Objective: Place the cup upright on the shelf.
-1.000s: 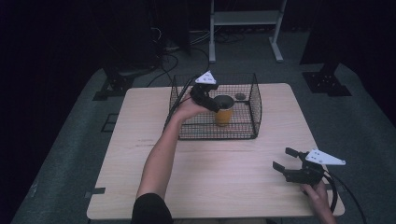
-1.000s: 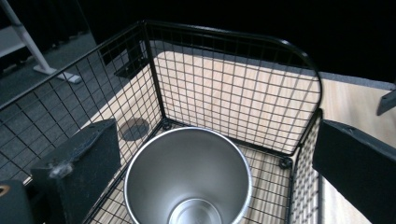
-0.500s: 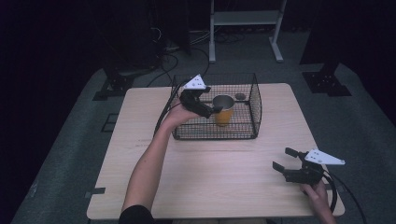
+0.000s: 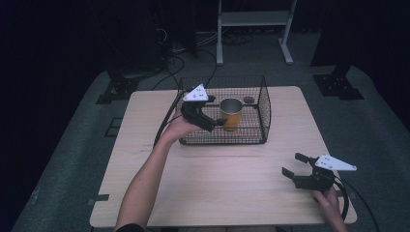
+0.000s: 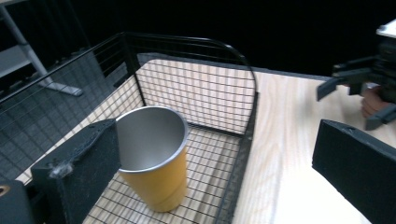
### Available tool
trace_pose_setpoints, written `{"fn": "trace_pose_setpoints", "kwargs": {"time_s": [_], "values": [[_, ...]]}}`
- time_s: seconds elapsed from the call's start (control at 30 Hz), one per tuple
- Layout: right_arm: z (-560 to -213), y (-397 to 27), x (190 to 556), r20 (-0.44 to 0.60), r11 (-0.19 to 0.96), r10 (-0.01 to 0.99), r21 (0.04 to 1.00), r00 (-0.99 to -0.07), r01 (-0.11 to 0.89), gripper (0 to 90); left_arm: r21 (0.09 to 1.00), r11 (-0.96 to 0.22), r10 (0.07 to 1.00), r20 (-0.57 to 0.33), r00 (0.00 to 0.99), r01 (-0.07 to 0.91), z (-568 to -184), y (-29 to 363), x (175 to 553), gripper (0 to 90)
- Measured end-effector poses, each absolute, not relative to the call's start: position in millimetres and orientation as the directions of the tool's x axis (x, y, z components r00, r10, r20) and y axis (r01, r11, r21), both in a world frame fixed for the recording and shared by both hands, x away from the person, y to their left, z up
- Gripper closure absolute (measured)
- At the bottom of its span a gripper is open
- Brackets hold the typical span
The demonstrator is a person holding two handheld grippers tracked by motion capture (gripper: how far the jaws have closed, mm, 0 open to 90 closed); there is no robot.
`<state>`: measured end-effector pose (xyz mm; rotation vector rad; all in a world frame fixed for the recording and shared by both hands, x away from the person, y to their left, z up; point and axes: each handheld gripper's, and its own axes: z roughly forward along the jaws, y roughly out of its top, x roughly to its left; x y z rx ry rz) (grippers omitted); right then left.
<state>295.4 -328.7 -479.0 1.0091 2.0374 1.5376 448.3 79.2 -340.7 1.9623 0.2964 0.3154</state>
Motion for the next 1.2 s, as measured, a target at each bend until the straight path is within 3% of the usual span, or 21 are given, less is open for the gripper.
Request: {"fn": "trace_pose_setpoints", "kwargs": {"time_s": [1.2], "values": [[-478.9,-327.7,295.1,0.106,0.137,0.752,0.940,-0.651,0.312,12.9,0.938,-0.343,0.364,0.084,0.927,0.050,-366.5,114.9,388.1,0.7]]}}
